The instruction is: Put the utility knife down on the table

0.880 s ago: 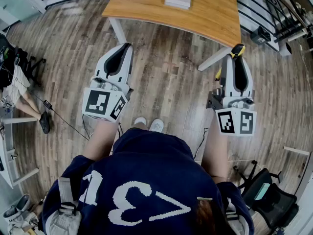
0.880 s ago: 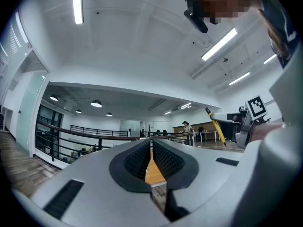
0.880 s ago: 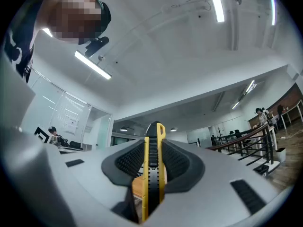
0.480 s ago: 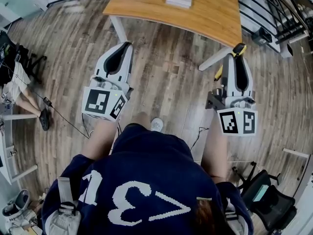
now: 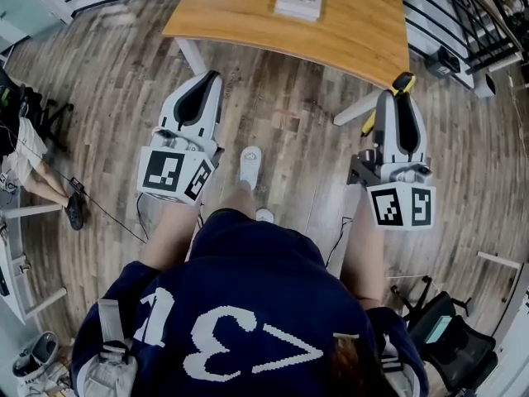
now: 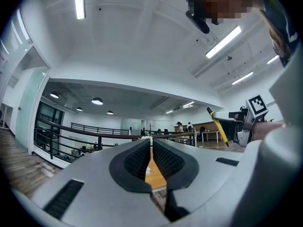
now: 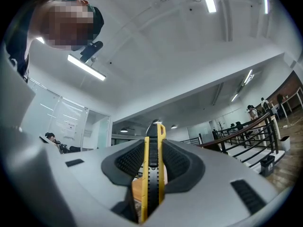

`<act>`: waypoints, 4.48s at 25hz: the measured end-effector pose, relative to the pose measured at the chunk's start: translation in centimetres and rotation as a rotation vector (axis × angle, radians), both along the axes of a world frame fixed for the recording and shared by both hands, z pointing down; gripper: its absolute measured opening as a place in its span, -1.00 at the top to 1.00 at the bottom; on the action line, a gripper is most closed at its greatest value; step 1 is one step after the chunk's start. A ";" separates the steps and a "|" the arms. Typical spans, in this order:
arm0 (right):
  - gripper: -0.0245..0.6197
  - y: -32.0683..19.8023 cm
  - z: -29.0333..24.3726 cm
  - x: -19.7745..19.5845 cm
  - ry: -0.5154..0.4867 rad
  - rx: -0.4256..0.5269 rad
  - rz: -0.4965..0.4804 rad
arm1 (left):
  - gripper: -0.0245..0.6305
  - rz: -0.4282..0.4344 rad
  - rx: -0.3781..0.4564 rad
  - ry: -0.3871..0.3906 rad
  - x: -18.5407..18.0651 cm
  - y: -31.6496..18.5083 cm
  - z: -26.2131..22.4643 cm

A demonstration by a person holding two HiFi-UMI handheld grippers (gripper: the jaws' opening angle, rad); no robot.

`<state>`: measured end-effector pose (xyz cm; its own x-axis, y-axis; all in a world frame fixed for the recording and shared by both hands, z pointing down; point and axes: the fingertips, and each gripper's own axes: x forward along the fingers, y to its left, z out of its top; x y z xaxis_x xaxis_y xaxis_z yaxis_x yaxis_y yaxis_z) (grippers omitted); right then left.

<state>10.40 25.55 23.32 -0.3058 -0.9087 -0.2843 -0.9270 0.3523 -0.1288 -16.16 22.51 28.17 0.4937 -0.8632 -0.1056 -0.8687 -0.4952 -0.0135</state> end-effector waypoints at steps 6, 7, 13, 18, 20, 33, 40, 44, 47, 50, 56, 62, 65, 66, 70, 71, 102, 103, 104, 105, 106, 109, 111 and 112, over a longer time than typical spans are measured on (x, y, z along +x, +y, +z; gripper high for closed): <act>0.53 -10.0 -0.7 0.3 -0.012 0.003 0.020 | 0.84 0.034 0.003 0.003 0.5 -10.3 -0.6; 0.53 -11.6 -1.1 0.1 -0.013 0.006 0.023 | 0.84 0.040 0.004 0.002 0.4 -12.2 -0.9; 0.53 -20.0 -2.8 -0.4 -0.017 0.030 0.055 | 0.84 0.079 0.027 -0.001 0.0 -22.0 -2.6; 0.53 -24.5 -2.8 -0.8 -0.012 0.010 0.061 | 0.84 0.097 0.022 0.001 0.0 -27.0 -2.9; 0.53 -26.0 -2.5 -0.7 -0.009 -0.004 0.061 | 0.84 0.109 0.011 0.011 0.2 -28.3 -2.6; 0.53 -41.0 -3.5 3.1 0.023 0.066 0.003 | 0.84 -0.001 0.003 0.016 2.5 -40.7 -2.0; 0.53 -51.0 -4.5 8.3 -0.003 0.071 -0.060 | 0.84 -0.081 0.025 0.019 6.6 -49.2 -3.0; 0.53 -55.0 -3.4 9.9 -0.011 0.044 -0.099 | 0.84 -0.107 0.011 0.018 8.7 -52.3 -2.3; 0.53 -56.9 -2.9 10.6 -0.024 0.032 -0.108 | 0.84 -0.107 0.005 0.014 10.0 -54.1 -1.9; 0.53 -58.2 -1.4 10.8 -0.034 -0.005 -0.116 | 0.84 -0.103 -0.015 0.006 10.8 -55.3 -1.3; 0.53 -60.4 2.5 10.6 -0.038 -0.106 -0.101 | 0.84 -0.058 -0.060 0.001 12.1 -57.8 0.7; 0.53 -63.1 10.4 10.9 -0.017 -0.305 -0.044 | 0.84 0.012 -0.125 0.002 13.5 -60.3 3.5; 0.53 -63.7 14.8 11.0 -0.012 -0.408 -0.017 | 0.84 0.040 -0.161 0.002 14.0 -61.0 5.1; 0.53 -63.9 16.3 10.9 -0.011 -0.441 -0.012 | 0.84 0.053 -0.177 0.001 14.3 -61.2 5.7; 0.53 -64.0 23.3 10.4 0.000 -0.592 -0.003 | 0.84 0.103 -0.222 -0.005 15.4 -61.5 7.5; 0.53 -63.8 25.0 10.3 0.005 -0.632 0.000 | 0.84 0.110 -0.229 -0.008 15.6 -61.6 7.8; 0.85 -64.1 12.2 14.4 0.054 -0.352 0.140 | 0.84 0.096 -0.125 -0.002 14.9 -61.9 2.1; 0.85 -63.9 10.5 14.2 0.073 -0.315 0.141 | 0.84 0.092 -0.111 -0.001 14.8 -61.9 1.6; 0.85 -63.6 8.9 14.0 0.090 -0.279 0.141 | 0.84 0.087 -0.096 0.000 14.7 -62.0 1.0; 0.85 -63.2 7.4 13.8 0.101 -0.245 0.141 | 0.84 0.084 -0.083 0.002 14.6 -61.9 0.5; 0.85 -62.8 6.1 13.6 0.107 -0.215 0.140 | 0.84 0.080 -0.071 0.003 14.5 -61.9 0.0; 0.85 -61.7 3.0 13.1 0.101 -0.147 0.124 | 0.84 0.073 -0.047 0.008 14.3 -61.7 -1.2; 0.85 -61.1 1.4 12.8 0.096 -0.115 0.115 | 0.84 0.074 -0.032 0.008 14.3 -61.5 -1.9; 0.85 -60.9 0.8 12.7 0.095 -0.103 0.112 | 0.84 0.076 -0.025 0.008 14.3 -61.4 -2.2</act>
<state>23.08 -35.34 24.09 -0.2218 -0.9615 -0.1623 -0.9695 0.2352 -0.0689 -1.82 -38.88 25.95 0.5568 -0.8259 -0.0888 -0.8288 -0.5595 0.0069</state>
